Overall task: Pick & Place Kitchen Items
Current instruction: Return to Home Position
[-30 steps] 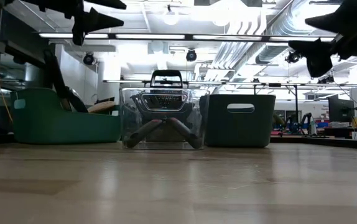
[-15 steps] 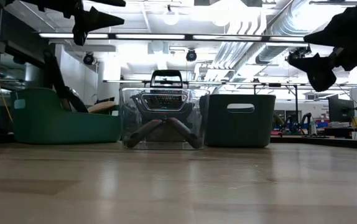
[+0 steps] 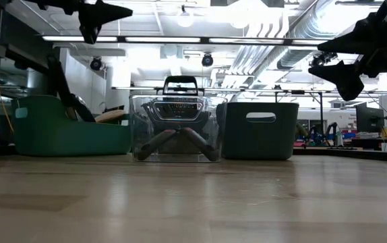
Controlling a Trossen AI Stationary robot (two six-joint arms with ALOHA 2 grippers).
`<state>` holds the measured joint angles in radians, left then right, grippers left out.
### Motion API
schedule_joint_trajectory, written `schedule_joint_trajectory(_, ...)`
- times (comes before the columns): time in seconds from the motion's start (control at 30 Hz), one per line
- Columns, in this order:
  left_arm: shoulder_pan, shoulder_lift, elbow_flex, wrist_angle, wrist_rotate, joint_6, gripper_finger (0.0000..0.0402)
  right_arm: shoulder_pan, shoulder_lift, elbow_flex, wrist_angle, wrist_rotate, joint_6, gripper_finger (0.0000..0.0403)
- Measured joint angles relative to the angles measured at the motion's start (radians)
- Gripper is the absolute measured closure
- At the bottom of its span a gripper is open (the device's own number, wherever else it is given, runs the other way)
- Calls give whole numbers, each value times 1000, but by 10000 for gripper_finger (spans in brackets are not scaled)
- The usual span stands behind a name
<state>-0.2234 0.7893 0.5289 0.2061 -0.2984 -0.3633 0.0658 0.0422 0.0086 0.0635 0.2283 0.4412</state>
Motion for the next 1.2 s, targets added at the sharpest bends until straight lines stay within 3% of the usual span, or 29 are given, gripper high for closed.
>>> schedule_joint_trajectory(0.13,0,-79,-29,-22,77,47,218,0,0,0,0,0,0,135)
schedule_joint_trajectory(0.37,0,-387,-265,-23,153,13,218,0,0,0,-1,0,0,135)
schedule_joint_trajectory(0.53,0,-564,-364,-20,212,-9,218,0,0,0,-2,0,-1,135)
schedule_joint_trajectory(0.73,0,-733,-444,-25,181,21,218,0,0,-1,-1,0,-1,135)
schedule_joint_trajectory(1.0,1,-783,-501,-15,175,42,218,0,0,-1,-1,0,-1,135)
schedule_joint_trajectory(1.2,1,-783,-507,-17,74,314,218,0,0,-1,-1,0,-1,135)
